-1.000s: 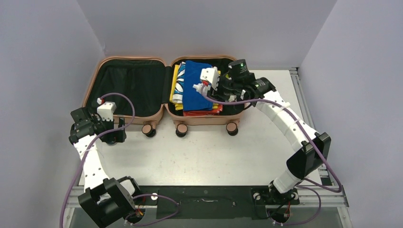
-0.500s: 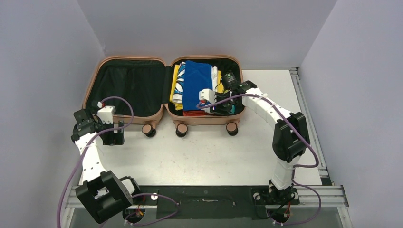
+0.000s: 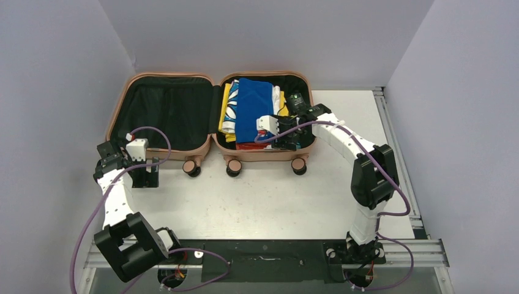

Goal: Pack the luggage
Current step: Place the makeup in the luggage.

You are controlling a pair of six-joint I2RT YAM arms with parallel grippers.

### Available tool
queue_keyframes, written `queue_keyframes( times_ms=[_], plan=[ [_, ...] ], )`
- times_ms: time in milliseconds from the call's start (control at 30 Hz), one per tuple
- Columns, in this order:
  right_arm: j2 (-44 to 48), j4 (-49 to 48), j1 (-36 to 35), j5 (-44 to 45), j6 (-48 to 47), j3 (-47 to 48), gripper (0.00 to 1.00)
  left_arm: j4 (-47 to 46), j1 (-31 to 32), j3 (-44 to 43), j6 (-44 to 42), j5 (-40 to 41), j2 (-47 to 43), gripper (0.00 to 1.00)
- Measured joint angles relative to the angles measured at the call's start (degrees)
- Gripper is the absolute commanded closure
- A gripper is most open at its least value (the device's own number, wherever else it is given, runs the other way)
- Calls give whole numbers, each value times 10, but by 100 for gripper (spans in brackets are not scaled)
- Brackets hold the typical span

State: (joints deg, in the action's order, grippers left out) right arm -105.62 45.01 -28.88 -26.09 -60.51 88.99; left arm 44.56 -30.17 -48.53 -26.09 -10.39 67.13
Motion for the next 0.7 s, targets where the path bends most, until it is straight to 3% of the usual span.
queue_keyframes(
  times_ms=[367,700],
  plan=[
    [22,5,16,-15,34,19,32,-31,0,18,0,20,22,4],
    [192,-56,48,-59,103,-28,28,-87,0,23,6,29,88,4]
  ],
)
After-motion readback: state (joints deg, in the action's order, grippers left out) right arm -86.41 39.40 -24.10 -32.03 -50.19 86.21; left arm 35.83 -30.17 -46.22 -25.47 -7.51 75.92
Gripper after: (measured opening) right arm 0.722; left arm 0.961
